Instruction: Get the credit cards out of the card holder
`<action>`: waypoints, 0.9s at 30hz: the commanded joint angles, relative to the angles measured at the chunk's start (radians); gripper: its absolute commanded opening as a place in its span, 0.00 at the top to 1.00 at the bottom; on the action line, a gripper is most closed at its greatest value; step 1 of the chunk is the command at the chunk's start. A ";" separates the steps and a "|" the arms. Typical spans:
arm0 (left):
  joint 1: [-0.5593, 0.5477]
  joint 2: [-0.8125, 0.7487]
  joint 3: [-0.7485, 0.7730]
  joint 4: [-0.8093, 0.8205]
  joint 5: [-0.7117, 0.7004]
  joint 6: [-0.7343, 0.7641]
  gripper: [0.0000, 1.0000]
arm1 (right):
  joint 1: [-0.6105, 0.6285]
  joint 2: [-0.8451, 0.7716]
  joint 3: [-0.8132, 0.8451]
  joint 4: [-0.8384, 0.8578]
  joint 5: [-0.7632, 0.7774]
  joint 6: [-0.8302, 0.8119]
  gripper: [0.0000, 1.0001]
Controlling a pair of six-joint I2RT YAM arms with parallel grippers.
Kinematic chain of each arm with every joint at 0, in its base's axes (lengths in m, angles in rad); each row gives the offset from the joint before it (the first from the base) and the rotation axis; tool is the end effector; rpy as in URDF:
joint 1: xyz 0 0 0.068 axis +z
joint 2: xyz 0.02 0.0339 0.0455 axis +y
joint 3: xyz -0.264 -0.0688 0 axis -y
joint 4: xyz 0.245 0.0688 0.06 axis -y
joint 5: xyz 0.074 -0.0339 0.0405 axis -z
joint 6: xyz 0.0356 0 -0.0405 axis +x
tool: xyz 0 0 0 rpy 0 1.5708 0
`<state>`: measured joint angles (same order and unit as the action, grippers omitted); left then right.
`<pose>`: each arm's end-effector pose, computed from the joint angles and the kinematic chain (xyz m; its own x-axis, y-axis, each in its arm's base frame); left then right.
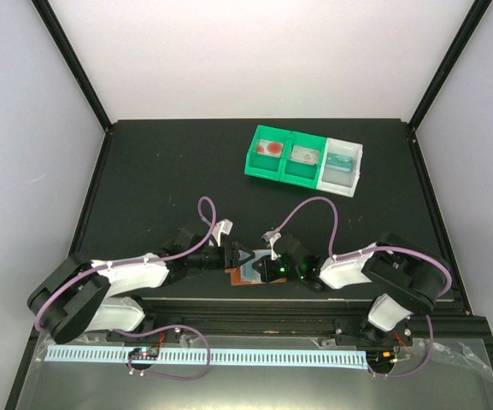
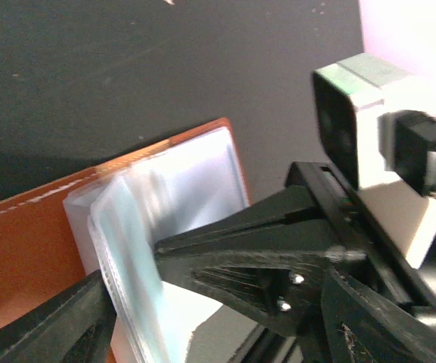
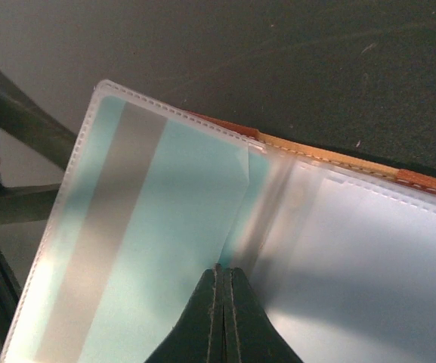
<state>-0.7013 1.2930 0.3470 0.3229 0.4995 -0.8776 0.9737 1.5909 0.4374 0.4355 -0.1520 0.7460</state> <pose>0.1609 -0.1582 0.1423 -0.9491 -0.0822 -0.3039 0.2089 0.5578 -0.8033 0.1427 0.2194 0.1060 -0.8700 -0.0864 -0.4855 -0.3964 0.7081 0.5843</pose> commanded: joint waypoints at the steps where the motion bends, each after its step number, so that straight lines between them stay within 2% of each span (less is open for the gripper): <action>1: -0.015 -0.058 -0.011 0.057 0.039 -0.030 0.29 | -0.003 0.005 -0.023 0.021 0.033 0.009 0.97; 5: -0.018 -0.067 -0.010 0.043 0.031 -0.025 0.33 | -0.003 -0.031 -0.036 0.020 0.046 0.009 0.92; 12: -0.019 -0.033 -0.005 0.057 0.036 -0.020 0.62 | -0.003 -0.115 -0.043 -0.025 0.034 -0.007 0.81; 17: -0.020 -0.018 0.010 0.069 0.049 -0.020 0.68 | -0.003 -0.158 -0.059 -0.040 0.032 -0.011 0.78; 23: -0.021 -0.018 0.021 0.060 0.046 -0.017 0.72 | -0.003 -0.212 -0.084 -0.032 -0.017 -0.011 0.64; 27: -0.022 0.011 0.025 0.057 0.040 -0.017 0.73 | -0.003 -0.264 -0.095 -0.049 -0.031 -0.017 0.63</action>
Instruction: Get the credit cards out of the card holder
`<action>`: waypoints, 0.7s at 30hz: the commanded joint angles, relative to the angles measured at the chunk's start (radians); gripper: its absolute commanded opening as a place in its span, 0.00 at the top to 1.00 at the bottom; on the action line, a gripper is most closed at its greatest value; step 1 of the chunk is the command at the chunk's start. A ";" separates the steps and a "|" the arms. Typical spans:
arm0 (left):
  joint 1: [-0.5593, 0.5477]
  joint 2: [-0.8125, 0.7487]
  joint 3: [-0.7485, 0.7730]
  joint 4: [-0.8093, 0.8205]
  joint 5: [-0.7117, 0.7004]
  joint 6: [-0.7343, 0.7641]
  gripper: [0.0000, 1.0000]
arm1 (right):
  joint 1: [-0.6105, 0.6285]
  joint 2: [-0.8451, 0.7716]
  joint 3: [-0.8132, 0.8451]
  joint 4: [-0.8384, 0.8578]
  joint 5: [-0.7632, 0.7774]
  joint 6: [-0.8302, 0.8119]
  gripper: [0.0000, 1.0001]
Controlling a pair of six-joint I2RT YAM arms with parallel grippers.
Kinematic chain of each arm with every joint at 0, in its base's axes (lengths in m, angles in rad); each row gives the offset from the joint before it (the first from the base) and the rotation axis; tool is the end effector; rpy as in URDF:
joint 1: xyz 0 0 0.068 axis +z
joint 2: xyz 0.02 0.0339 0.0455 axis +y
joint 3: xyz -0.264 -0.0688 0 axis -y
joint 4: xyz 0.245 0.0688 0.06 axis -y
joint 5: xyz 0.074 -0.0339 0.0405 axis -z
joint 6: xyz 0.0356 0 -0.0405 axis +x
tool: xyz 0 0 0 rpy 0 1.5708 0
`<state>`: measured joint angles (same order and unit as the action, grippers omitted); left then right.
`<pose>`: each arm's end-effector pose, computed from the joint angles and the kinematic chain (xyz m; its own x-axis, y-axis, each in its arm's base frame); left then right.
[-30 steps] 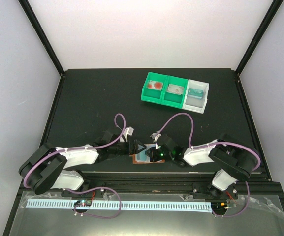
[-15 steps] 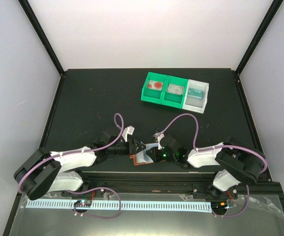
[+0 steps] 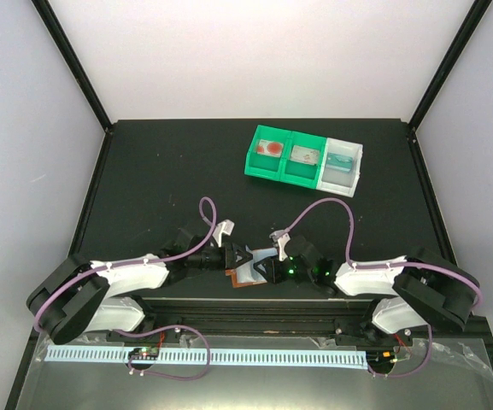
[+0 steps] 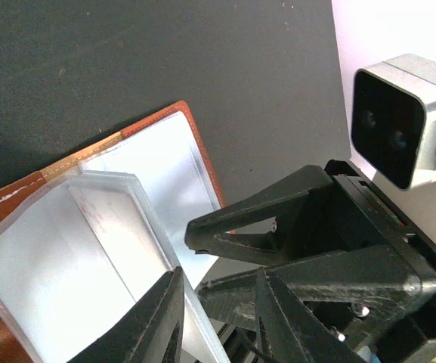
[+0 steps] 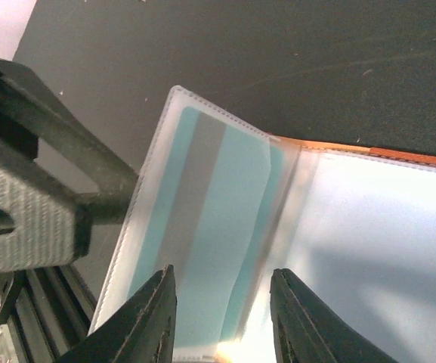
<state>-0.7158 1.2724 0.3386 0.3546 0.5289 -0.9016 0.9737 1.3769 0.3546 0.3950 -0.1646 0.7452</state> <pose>0.1572 -0.1605 0.1472 -0.9505 -0.0708 -0.3026 0.2252 0.5139 -0.8277 0.1281 0.1988 0.1307 -0.8463 -0.0550 -0.5298 -0.4306 0.6562 0.6197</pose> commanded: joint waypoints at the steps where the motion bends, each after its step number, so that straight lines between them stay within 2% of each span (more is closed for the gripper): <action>1: -0.007 0.036 0.035 0.025 0.009 0.008 0.73 | -0.003 -0.060 -0.012 -0.014 -0.024 -0.019 0.63; 7: -0.012 0.050 0.046 0.023 0.007 0.006 0.73 | -0.001 -0.096 -0.015 -0.026 -0.060 -0.024 0.61; 15: -0.018 0.064 0.055 0.021 0.005 0.006 0.75 | 0.001 -0.065 -0.007 -0.002 -0.099 -0.012 0.58; 21: -0.022 0.066 0.061 0.014 0.003 0.008 0.75 | 0.002 -0.056 0.010 -0.040 -0.069 -0.015 0.61</action>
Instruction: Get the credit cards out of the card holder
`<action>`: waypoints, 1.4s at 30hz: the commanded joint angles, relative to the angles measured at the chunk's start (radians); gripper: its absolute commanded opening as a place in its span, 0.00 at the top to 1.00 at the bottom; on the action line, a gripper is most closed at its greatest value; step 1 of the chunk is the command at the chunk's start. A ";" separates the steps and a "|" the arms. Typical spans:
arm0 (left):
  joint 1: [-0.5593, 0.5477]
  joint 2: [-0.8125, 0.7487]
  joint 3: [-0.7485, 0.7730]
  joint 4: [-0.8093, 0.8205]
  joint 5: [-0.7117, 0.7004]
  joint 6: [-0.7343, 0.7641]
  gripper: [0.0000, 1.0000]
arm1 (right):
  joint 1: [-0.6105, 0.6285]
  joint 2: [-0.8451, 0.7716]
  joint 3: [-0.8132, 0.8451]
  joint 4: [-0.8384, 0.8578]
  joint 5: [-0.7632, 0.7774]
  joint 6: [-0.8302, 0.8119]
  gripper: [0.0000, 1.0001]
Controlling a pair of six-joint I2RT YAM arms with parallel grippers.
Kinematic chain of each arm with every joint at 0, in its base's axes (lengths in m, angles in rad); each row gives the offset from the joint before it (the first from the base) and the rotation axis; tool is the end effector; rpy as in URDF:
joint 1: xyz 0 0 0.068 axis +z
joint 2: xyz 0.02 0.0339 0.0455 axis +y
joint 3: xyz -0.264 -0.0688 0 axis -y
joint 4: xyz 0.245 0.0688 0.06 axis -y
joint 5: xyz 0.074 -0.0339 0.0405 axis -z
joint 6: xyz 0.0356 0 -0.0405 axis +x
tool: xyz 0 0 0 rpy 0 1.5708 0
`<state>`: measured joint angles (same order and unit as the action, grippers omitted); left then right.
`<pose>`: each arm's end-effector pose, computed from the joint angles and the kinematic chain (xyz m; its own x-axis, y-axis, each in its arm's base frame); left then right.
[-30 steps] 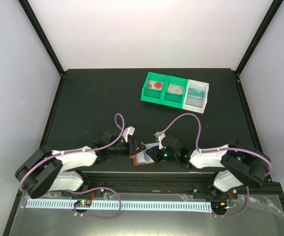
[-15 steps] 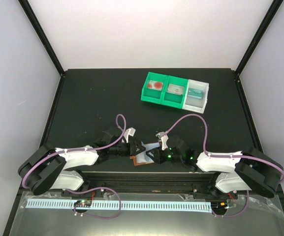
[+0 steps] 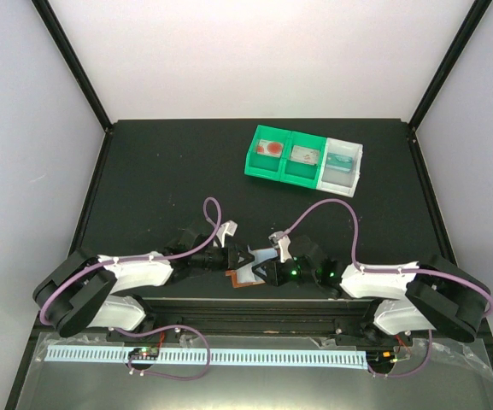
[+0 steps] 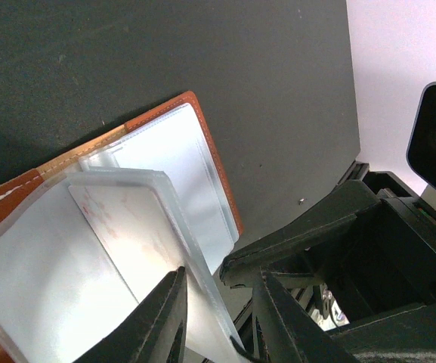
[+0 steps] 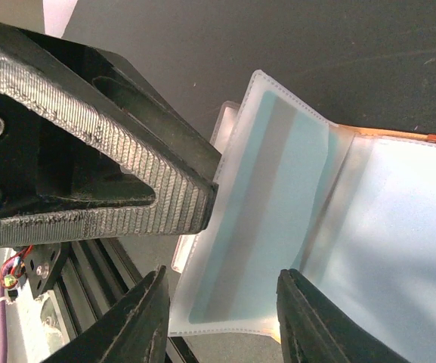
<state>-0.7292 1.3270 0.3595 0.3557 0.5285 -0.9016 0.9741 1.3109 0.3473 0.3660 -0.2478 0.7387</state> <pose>0.1599 -0.1669 0.1418 -0.9584 -0.0520 -0.2807 0.2120 0.5290 -0.8217 0.1225 0.1959 0.1406 -0.8504 -0.0903 -0.5183 -0.4643 0.5921 0.6587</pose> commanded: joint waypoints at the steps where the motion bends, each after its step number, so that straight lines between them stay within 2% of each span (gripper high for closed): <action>1: -0.009 0.011 0.039 0.012 0.002 0.008 0.75 | 0.002 0.013 0.020 -0.021 0.022 -0.009 0.64; 5: -0.009 0.012 0.039 0.000 -0.003 0.014 0.74 | 0.002 0.014 0.018 -0.039 0.046 -0.006 0.75; 7: -0.009 0.007 0.041 -0.014 -0.012 0.020 0.71 | 0.002 0.013 0.019 -0.051 0.058 -0.006 0.77; 11: -0.009 -0.012 0.051 -0.069 -0.040 0.044 0.68 | 0.002 0.005 0.016 -0.064 0.075 -0.003 0.77; 16: -0.009 -0.055 0.074 -0.209 -0.112 0.099 0.67 | 0.002 -0.009 0.016 -0.088 0.099 -0.002 0.77; 22: -0.009 -0.119 0.065 -0.288 -0.178 0.122 0.66 | 0.001 -0.031 0.007 -0.108 0.124 0.007 0.78; 29: -0.009 -0.140 0.049 -0.340 -0.223 0.141 0.73 | 0.002 -0.090 0.002 -0.184 0.167 0.013 0.78; 34: -0.009 -0.178 0.047 -0.393 -0.278 0.144 0.74 | 0.002 -0.203 -0.003 -0.279 0.249 0.013 0.77; 39: -0.009 -0.249 0.053 -0.411 -0.289 0.141 0.65 | 0.000 -0.319 0.026 -0.372 0.315 -0.015 0.74; 42: -0.010 -0.270 0.045 -0.351 -0.240 0.126 0.58 | -0.001 -0.307 0.052 -0.373 0.330 -0.034 0.75</action>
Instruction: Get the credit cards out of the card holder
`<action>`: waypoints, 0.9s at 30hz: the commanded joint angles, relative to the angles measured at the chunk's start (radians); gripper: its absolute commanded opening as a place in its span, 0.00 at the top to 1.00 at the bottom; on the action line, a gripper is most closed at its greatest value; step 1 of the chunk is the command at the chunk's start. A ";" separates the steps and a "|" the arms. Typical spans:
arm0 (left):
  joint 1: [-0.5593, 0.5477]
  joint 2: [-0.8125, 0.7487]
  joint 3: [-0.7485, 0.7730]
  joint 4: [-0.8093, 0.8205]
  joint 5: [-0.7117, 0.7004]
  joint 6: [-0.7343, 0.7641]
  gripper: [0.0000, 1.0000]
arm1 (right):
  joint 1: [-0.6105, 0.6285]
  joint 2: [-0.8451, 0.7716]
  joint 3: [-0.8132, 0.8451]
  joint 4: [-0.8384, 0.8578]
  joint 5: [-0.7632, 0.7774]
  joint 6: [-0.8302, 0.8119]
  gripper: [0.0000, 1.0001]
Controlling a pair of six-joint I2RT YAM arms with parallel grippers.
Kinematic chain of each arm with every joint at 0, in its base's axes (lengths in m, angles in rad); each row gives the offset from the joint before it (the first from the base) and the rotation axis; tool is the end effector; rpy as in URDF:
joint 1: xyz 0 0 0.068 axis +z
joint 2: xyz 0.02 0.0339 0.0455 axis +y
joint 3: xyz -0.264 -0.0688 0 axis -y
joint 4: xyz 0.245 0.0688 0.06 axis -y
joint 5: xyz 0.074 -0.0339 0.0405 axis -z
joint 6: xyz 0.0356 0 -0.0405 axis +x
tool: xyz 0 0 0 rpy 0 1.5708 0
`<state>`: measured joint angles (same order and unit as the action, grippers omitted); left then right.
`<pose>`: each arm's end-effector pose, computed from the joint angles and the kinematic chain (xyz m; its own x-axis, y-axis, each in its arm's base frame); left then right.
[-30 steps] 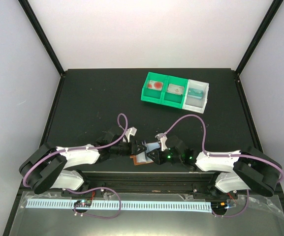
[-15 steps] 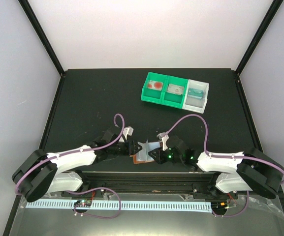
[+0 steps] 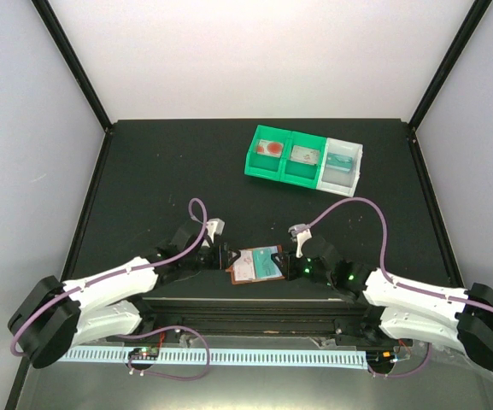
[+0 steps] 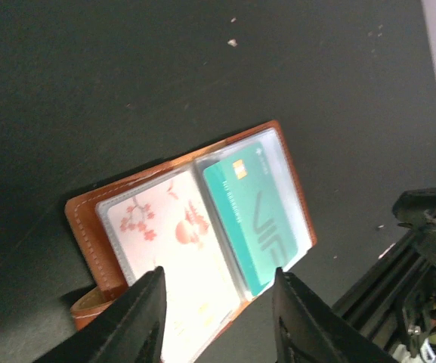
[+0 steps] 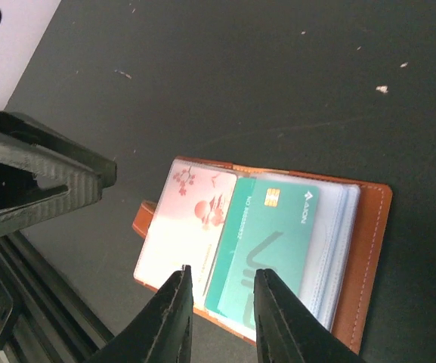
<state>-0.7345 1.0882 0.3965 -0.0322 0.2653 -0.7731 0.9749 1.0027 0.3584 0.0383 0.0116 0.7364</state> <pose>0.1464 -0.1447 0.1655 -0.9053 -0.0905 -0.4150 0.2240 0.7284 -0.6475 0.1126 0.1653 0.1744 -0.7891 0.0330 -0.6134 -0.3945 0.7383 0.5471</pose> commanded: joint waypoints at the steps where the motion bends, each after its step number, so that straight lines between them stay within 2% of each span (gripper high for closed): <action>1: -0.005 -0.030 0.003 0.071 0.049 -0.006 0.56 | -0.002 0.029 0.052 -0.044 0.070 -0.041 0.76; 4: -0.008 -0.012 -0.018 0.184 0.111 -0.039 0.54 | -0.002 0.093 0.082 -0.030 0.056 -0.048 0.83; 13: -0.025 0.134 -0.042 0.355 0.170 -0.086 0.50 | -0.009 0.264 0.103 0.059 0.029 -0.051 0.86; 22: -0.035 0.267 -0.056 0.473 0.182 -0.118 0.49 | -0.018 0.353 0.074 0.104 0.029 -0.045 0.87; 27: -0.039 0.315 -0.056 0.480 0.171 -0.120 0.49 | -0.019 0.391 0.064 0.132 0.015 -0.039 0.87</action>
<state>-0.7654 1.3766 0.3477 0.3820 0.4263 -0.8825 0.9623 1.3727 0.4385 0.1188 0.0246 0.6987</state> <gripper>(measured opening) 0.510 0.131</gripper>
